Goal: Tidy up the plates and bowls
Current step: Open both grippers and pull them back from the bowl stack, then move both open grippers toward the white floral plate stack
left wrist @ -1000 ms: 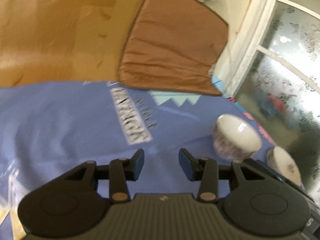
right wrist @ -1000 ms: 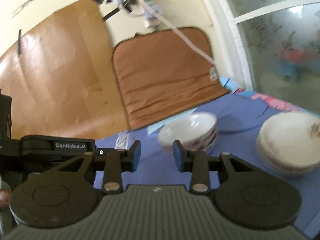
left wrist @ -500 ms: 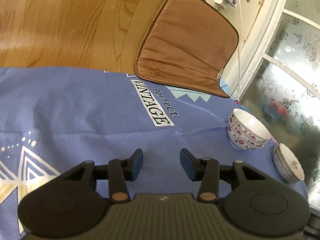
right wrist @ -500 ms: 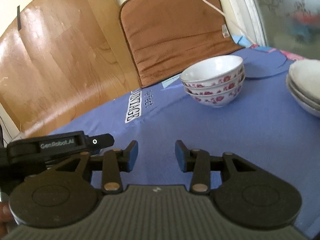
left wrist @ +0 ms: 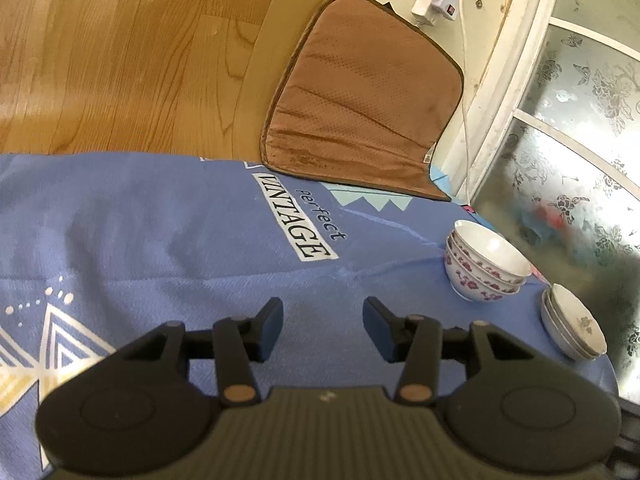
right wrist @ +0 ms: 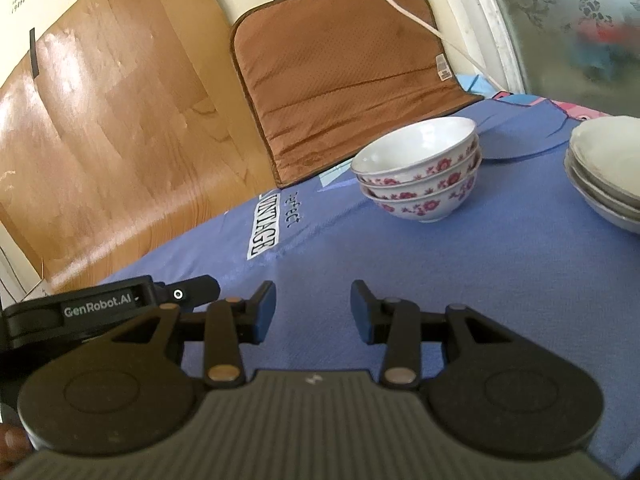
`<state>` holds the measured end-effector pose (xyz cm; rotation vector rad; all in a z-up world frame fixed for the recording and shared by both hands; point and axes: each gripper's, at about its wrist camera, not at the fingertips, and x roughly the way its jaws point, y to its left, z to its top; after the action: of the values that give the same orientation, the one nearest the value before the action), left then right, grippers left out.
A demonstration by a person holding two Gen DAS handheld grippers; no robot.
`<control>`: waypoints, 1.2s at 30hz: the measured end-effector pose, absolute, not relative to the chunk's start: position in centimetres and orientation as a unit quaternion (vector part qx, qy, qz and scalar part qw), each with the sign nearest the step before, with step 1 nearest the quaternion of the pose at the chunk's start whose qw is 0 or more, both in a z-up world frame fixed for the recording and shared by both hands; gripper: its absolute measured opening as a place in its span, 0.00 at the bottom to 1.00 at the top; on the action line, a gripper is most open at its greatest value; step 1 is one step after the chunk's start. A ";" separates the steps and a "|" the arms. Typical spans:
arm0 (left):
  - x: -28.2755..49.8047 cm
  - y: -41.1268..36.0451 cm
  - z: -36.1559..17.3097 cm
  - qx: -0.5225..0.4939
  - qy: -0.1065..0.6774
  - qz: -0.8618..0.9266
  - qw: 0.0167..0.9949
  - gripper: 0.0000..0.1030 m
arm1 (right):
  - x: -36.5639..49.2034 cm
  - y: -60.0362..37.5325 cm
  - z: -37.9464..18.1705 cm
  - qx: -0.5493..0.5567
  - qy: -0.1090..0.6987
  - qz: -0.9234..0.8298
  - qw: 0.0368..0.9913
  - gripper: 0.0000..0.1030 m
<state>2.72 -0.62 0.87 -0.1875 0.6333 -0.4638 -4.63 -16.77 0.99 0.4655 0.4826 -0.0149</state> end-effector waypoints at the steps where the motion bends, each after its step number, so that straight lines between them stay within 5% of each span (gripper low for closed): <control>1: 2.7 -0.6 0.9 -0.092 0.308 -0.225 0.920 0.44 | -4.7 -16.8 1.0 0.229 0.236 -0.008 0.944 0.43; 36: 2.2 -0.3 1.3 -0.068 0.283 -0.201 0.935 0.54 | -4.8 -16.9 1.0 0.236 0.229 -0.009 0.944 0.49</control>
<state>2.17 -0.33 1.29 -0.1396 0.5788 -0.4102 -4.77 -16.90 1.00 0.4804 0.4673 -0.0186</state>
